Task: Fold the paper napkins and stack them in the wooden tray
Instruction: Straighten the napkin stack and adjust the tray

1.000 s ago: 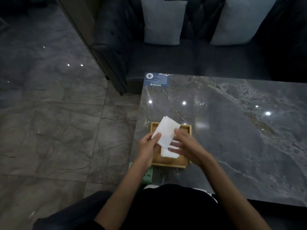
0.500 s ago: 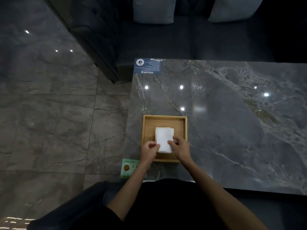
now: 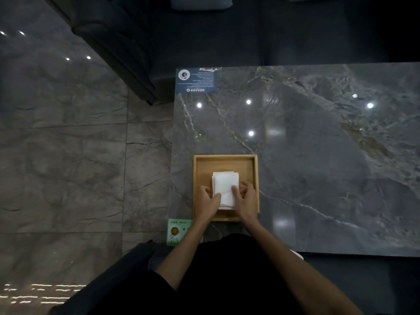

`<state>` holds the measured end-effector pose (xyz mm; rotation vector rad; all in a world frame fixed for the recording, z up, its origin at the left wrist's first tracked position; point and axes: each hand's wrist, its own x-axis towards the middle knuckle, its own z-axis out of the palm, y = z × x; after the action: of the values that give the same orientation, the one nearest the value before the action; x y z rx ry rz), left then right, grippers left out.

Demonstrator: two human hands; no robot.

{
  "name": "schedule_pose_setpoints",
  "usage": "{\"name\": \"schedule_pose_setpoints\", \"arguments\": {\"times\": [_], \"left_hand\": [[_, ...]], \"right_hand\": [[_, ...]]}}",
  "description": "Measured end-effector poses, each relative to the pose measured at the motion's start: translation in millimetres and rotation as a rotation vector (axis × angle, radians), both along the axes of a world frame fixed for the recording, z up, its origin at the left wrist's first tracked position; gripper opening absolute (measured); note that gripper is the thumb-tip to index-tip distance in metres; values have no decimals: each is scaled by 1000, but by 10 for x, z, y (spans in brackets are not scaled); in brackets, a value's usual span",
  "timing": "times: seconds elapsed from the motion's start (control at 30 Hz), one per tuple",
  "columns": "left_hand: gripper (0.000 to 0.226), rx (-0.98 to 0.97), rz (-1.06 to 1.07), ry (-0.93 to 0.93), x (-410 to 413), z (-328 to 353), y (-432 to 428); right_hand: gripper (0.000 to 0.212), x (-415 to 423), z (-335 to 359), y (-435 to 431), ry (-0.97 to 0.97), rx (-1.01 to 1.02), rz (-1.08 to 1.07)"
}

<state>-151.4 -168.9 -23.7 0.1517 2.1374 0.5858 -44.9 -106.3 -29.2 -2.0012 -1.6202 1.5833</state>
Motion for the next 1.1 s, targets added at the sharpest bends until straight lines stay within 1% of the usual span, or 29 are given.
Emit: {"name": "schedule_pose_setpoints", "arguments": {"times": [0.07,0.1,0.17,0.23,0.3,0.37,0.47,0.53,0.57,0.6,0.63,0.67,0.73,0.77,0.8,0.83,0.87,0.93,1.03,1.1], "left_hand": [[59,30,63,-49,-38,-3,38],[69,61,114,-102,-52,1,73],[75,110,236,-236,-67,21,143],[66,124,297,-352,-63,34,195],[51,128,257,-425,-38,43,230],[47,121,220,-449,-9,80,241],[49,121,225,-442,-6,80,223],[46,147,238,-480,-11,71,208],[43,146,274,-477,-11,71,199],[40,133,345,-449,4,86,194],[39,108,448,-415,24,112,186],[41,88,606,-428,40,164,182],[48,87,974,-618,46,259,163],[51,96,1117,-739,33,275,150],[53,101,1202,-845,31,288,130],[55,102,1249,-926,21,316,111],[57,102,1256,-968,11,320,99],[61,75,1252,-973,-6,372,138],[62,96,1428,-1014,41,388,225],[62,122,1474,-1020,62,383,264]], "right_hand": [[40,-13,19,11,36,-3,-34],[36,-22,30,25,87,-16,-59],[40,-74,76,51,233,-131,-137],[52,-130,113,73,359,-318,-219],[59,-156,131,76,411,-445,-252],[61,-164,137,67,417,-477,-240],[62,-152,107,69,432,-500,-233],[63,-137,86,75,432,-501,-196],[61,-124,75,72,411,-453,-165],[59,-103,59,72,355,-348,-103],[58,-75,40,80,273,-206,-13],[57,-49,20,93,188,-59,98],[57,-30,-17,164,65,210,323],[56,-44,-32,217,20,305,424],[55,-76,-36,272,-20,353,513],[54,-126,-46,336,-57,364,592],[52,-189,-45,403,-90,351,664],[52,-332,-50,533,-137,294,787],[58,-484,-47,665,-184,185,940],[64,-535,-30,699,-204,82,977]]}}
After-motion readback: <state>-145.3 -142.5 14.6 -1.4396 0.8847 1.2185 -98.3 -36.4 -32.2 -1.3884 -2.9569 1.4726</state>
